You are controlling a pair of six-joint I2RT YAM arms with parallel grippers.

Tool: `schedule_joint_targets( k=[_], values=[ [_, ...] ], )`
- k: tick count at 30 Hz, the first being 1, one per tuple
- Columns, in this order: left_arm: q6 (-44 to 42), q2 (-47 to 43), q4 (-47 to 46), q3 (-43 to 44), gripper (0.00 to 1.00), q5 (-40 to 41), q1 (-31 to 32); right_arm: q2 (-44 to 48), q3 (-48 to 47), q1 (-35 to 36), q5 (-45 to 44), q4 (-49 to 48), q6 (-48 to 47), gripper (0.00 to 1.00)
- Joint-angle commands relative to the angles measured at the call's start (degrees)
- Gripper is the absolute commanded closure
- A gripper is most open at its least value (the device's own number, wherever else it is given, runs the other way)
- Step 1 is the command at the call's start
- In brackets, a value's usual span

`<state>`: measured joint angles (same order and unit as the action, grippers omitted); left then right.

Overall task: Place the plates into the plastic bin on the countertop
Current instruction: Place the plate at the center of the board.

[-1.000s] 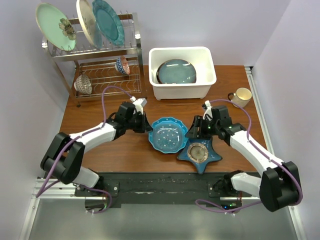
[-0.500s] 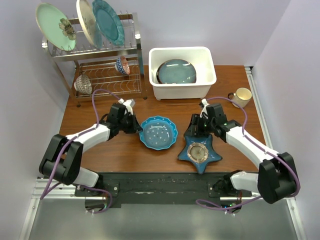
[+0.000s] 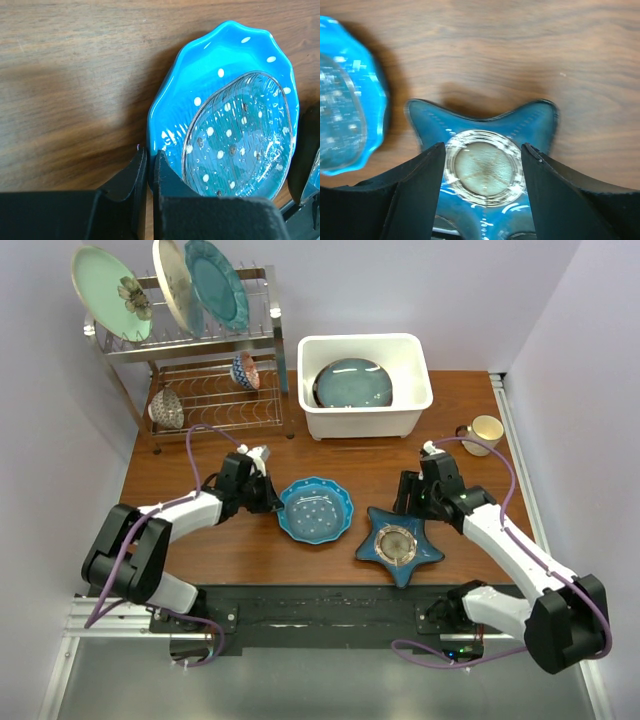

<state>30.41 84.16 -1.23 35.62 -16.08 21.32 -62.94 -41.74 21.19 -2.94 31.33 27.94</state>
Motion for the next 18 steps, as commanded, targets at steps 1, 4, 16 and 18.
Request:
schedule_joint_targets(
  k=[1, 4, 16, 18],
  values=[
    [1.9, 0.3, -6.9, 0.3, 1.0, -2.3, -0.4, -0.9, 0.6, -0.1, -7.4, 5.5, 1.2, 0.33],
    [1.8, 0.4, -6.9, 0.3, 1.0, -2.1, -0.4, -1.6, 1.6, 0.0, -7.8, 5.7, 2.0, 0.33],
    [0.9, -0.1, -5.3, 0.4, 0.57, -0.9, -0.4, -7.9, 1.3, -0.1, -8.5, 6.7, 2.7, 0.33],
    [0.7, -0.9, -4.7, 0.4, 0.48, -0.1, -0.4, -9.9, 0.9, -0.1, -7.9, 6.7, 2.2, 0.33]
  ],
)
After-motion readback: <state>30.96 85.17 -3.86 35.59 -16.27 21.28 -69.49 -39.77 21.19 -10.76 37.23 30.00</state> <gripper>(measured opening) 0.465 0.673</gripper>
